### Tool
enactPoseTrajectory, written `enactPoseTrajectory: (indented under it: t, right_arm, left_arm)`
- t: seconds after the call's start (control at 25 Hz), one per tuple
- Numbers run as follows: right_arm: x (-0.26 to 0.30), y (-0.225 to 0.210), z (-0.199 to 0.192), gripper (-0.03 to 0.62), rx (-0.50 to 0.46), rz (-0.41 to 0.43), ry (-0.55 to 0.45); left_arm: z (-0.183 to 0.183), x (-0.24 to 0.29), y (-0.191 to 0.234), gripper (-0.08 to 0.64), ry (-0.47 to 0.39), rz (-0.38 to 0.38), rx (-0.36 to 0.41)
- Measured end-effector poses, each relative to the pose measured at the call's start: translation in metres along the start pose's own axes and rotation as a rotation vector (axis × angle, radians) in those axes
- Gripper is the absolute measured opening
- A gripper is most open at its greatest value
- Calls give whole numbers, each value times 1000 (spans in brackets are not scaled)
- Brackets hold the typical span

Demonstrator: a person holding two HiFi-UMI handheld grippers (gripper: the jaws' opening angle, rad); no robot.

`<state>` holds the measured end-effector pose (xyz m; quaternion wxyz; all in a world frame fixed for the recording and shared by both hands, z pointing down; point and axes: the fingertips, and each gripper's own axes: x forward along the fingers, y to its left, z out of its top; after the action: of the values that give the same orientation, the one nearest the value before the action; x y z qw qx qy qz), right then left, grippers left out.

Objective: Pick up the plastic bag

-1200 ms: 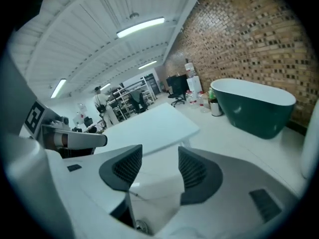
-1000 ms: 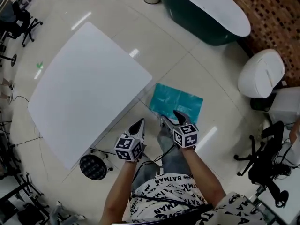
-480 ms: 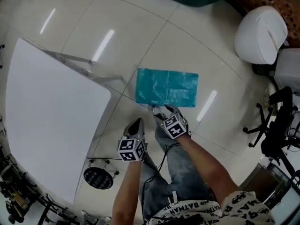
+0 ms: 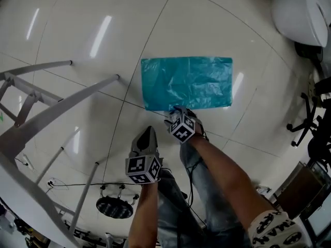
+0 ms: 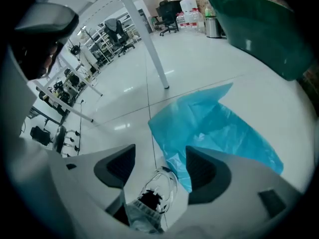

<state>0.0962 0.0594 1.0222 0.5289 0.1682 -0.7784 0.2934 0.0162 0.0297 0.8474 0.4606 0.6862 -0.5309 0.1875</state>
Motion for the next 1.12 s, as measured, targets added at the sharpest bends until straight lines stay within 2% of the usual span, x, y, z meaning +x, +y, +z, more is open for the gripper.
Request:
enactPoseTrajectory:
  t: [0.16, 0.36, 0.48, 0.68, 0.8, 0.88, 0.92, 0.96, 1.12]
  right_arm:
    - [52, -8, -6, 331, -85, -29, -11]
    - [99, -11, -13, 331, -118, -53, -22]
    - [122, -10, -14, 331, -218, -90, -19]
    - [149, -18, -14, 331, -430, -204, 27]
    - [159, -17, -16, 331, -420, -185, 61]
    - [158, -17, -21, 248, -411, -171, 70]
    - [154, -17, -22, 75, -415, -176, 68]
    - [149, -17, -24, 0, -408, -174, 62]
    - [107, -22, -15, 0, -256, -132, -16]
  left_arm:
    - [-23, 24, 24, 2, -5, 20, 4]
    - [-50, 55, 53, 2, 26, 37, 17]
    - [-57, 62, 63, 2, 17, 38, 10]
    - [-68, 62, 68, 2, 4, 35, 12]
    - [-73, 62, 71, 2, 0, 38, -1]
    - [-72, 61, 69, 2, -5, 38, -1]
    - [-71, 59, 67, 2, -7, 38, 0]
    - [-69, 57, 65, 2, -10, 37, 0]
    - [-48, 38, 51, 2, -29, 41, -5]
